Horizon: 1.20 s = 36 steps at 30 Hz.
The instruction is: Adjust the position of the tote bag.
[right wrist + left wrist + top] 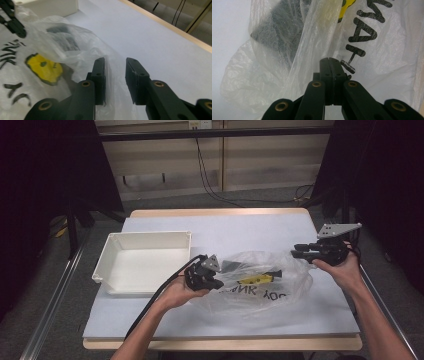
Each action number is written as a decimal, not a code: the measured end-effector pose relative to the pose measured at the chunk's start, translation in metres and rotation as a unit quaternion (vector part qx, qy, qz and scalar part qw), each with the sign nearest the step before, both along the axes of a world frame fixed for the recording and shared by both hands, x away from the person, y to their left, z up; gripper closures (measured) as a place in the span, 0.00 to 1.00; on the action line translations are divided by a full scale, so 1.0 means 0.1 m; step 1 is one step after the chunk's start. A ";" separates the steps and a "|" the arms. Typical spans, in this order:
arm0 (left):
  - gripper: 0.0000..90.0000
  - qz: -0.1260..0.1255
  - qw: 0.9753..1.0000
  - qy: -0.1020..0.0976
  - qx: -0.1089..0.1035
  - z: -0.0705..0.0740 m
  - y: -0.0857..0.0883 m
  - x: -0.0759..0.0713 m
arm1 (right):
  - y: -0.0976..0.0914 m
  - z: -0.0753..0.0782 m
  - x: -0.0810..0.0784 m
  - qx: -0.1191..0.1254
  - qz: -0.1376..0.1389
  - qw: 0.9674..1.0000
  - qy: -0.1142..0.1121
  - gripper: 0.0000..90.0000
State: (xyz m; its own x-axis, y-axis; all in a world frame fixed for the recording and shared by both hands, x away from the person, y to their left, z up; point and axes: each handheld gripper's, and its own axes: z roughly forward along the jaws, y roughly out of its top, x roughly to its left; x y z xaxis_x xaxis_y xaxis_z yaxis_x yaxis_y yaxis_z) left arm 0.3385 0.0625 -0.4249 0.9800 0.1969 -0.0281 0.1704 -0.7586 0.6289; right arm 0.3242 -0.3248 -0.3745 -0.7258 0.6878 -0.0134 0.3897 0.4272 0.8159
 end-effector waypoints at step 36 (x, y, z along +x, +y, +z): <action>1.00 0.032 0.997 -0.033 0.054 -0.14 -0.07 0.08 | 0.35 -0.51 -0.13 -0.149 0.040 0.986 0.063 1.00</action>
